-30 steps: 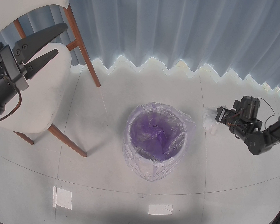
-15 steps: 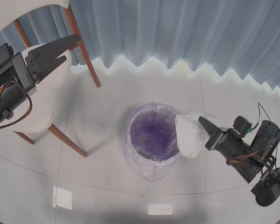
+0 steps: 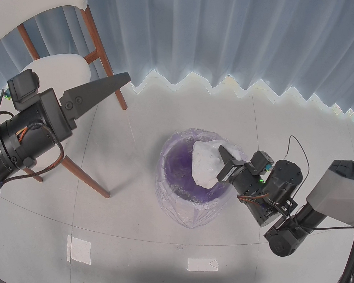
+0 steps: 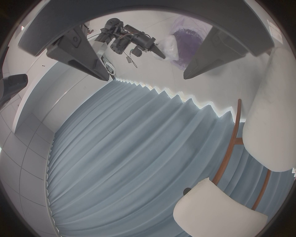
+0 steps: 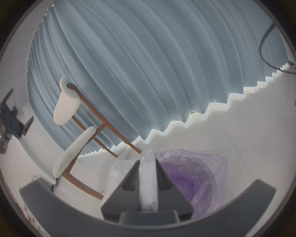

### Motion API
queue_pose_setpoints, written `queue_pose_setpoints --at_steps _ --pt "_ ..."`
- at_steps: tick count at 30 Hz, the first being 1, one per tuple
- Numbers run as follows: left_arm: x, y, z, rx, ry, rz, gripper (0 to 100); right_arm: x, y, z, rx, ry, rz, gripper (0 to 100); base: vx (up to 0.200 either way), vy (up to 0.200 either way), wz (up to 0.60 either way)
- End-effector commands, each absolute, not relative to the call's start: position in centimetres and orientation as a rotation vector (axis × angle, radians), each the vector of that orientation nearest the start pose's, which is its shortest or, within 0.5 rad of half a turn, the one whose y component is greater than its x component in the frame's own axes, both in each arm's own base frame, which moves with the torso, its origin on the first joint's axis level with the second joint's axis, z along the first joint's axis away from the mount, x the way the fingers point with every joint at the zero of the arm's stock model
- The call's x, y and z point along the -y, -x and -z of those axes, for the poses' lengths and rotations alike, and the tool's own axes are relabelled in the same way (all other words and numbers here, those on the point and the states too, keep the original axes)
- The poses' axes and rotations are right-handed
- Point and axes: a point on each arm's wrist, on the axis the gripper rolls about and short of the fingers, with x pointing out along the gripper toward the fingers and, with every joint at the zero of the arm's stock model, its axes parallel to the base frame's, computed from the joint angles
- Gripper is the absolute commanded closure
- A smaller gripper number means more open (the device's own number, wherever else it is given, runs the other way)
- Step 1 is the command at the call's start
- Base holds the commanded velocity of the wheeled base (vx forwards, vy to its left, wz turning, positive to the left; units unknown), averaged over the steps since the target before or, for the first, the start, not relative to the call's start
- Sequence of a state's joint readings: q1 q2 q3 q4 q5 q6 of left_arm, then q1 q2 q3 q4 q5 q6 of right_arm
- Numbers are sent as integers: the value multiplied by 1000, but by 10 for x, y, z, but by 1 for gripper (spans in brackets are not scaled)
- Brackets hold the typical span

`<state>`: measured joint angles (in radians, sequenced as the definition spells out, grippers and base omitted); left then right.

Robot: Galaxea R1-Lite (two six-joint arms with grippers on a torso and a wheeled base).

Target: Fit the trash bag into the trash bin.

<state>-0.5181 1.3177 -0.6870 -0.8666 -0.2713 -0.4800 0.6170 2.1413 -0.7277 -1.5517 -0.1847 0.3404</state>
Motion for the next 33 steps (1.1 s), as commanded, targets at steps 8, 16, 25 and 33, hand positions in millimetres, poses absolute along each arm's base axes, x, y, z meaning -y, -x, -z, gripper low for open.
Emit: queue_pose_setpoints --at_steps 8,16,25,33 --pt "111 -181 -269 32 479 828 0 -217 -372 -33 69 -219 -409 100 0 0 0" --pt "111 -181 -267 27 479 827 0 -227 -393 -42 169 -214 -430 100 0 0 0" --pt "111 -182 -267 25 477 826 0 -226 -392 -42 168 -207 -427 0 0 0 0" --pt "110 -181 -268 34 469 825 0 -216 -374 -91 226 -259 -434 0 0 0 0"
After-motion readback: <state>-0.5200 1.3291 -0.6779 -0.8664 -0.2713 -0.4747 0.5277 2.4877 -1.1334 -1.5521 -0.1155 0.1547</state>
